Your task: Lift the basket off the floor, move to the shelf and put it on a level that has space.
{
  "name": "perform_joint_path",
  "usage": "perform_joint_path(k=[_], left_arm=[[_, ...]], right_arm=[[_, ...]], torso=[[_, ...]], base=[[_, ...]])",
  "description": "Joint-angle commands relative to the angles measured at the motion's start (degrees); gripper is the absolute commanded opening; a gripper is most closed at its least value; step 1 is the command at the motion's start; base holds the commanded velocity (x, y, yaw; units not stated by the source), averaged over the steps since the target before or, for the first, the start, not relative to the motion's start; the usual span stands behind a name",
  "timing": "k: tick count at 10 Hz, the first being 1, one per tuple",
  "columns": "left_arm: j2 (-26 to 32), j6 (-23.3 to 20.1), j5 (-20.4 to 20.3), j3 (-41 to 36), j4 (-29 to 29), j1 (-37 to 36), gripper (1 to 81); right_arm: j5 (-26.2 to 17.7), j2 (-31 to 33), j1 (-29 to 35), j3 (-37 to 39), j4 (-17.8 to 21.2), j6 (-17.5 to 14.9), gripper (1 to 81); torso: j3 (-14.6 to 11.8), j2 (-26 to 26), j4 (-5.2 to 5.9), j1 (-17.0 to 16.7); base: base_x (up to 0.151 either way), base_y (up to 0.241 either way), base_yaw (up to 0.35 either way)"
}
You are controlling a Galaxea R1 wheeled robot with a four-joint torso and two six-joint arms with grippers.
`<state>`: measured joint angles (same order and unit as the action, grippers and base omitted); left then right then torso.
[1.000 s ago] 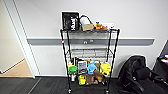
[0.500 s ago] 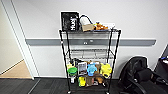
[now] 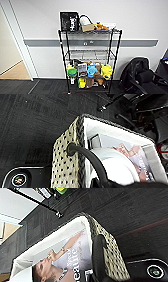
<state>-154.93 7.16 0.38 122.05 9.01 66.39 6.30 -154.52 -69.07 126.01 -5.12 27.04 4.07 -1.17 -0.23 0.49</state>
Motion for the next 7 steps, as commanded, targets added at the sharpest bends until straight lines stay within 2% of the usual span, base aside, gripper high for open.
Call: perform_joint_path(k=[1, 7], left_arm=[[0.67, -0.48, 1.47, -1.38, -0.57, -6.05, 1.0], [0.67, -0.48, 1.47, -1.46, -0.57, -6.05, 1.0]], right_arm=[[0.38, 0.67, 5.57, -1.04, -0.33, 0.47, 1.0], [0.38, 0.76, 5.47, -0.96, -0.33, 0.47, 1.0]], torso=[[0.00, 0.00, 0.00, 0.00], [0.00, 0.02, 0.00, 0.02]], base=[[0.074, 0.000, 0.000], [0.074, 0.000, 0.000]])
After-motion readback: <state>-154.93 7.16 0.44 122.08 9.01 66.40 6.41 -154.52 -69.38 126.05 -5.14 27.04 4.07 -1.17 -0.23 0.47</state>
